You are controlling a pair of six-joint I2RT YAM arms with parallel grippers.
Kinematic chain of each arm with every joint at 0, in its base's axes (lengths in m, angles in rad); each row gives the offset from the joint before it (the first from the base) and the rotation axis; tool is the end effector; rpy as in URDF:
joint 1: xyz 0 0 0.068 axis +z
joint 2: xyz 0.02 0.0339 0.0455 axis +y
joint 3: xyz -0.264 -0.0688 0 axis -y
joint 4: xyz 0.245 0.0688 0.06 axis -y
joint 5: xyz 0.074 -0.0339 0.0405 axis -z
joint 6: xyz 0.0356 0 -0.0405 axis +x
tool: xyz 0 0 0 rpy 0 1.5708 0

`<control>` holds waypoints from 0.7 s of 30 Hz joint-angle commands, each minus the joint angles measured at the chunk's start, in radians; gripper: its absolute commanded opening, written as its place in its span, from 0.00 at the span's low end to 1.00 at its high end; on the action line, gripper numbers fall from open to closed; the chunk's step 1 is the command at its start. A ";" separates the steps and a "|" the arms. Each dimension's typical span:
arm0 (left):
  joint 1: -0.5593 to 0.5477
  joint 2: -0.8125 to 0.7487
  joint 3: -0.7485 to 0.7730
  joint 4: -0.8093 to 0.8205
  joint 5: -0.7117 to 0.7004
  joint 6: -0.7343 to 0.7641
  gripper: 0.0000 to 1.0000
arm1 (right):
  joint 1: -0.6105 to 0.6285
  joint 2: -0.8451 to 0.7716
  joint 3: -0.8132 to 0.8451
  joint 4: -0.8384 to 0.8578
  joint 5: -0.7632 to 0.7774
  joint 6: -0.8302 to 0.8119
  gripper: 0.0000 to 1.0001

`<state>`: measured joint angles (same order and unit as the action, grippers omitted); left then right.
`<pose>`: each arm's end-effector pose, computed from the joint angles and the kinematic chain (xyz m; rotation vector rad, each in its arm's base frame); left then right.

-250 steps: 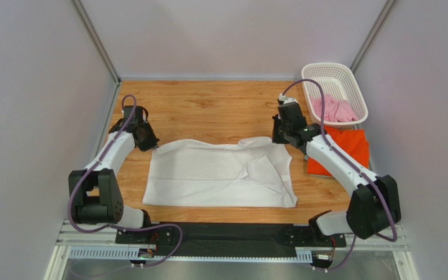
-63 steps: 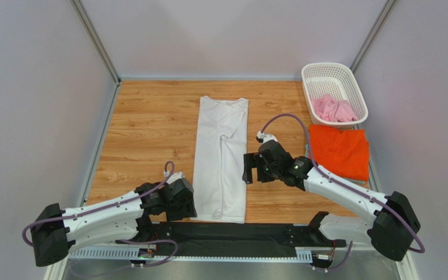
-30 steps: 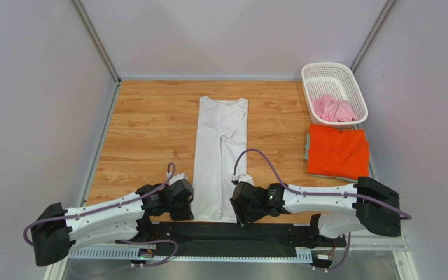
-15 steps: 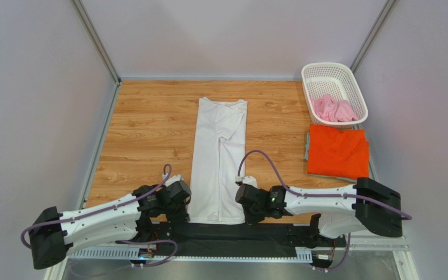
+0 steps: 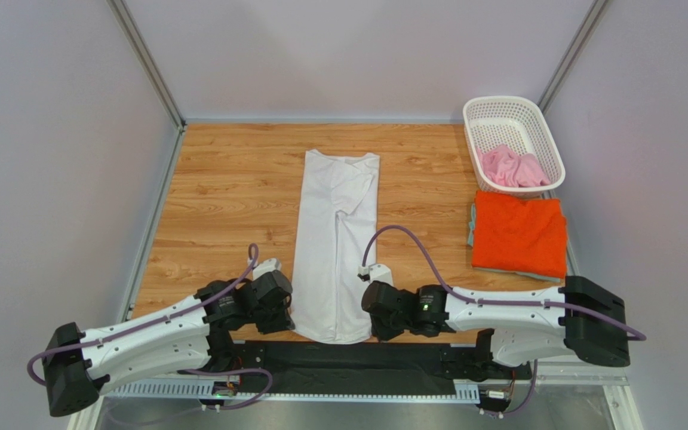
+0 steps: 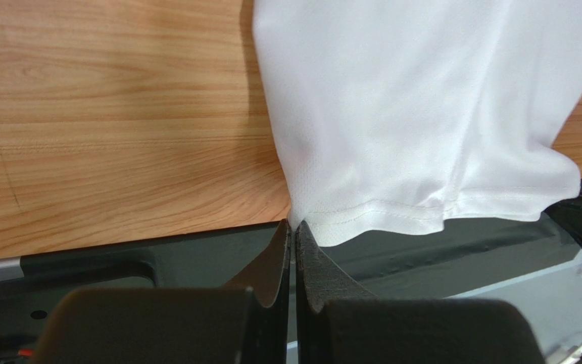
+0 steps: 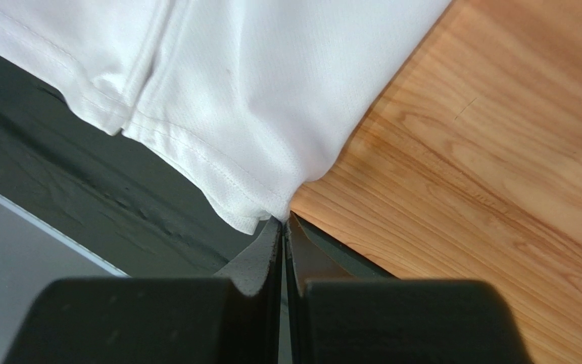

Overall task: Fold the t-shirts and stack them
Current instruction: Fold the tshirt

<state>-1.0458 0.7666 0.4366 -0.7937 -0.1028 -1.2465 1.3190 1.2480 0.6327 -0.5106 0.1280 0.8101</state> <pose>0.0675 -0.1093 0.1753 -0.3152 2.8010 -0.5241 0.0587 0.2100 0.1728 -0.6605 2.6996 0.4634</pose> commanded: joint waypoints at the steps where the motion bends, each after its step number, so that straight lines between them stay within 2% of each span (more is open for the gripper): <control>1: -0.002 -0.006 0.073 -0.001 -0.067 0.021 0.00 | 0.002 -0.036 0.067 -0.014 0.094 -0.049 0.00; 11: 0.004 0.054 0.212 0.001 -0.236 0.068 0.00 | -0.067 -0.051 0.166 -0.042 0.194 -0.167 0.00; 16: 0.093 0.144 0.316 0.034 -0.213 0.191 0.00 | -0.145 -0.044 0.235 -0.032 0.245 -0.255 0.00; 21: 0.179 0.223 0.405 0.073 -0.207 0.278 0.00 | -0.262 -0.021 0.286 0.015 0.214 -0.327 0.00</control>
<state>-0.9085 0.9611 0.7753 -0.7597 -0.2955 -1.0653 1.1229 1.2228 0.8658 -0.5499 0.3210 0.5617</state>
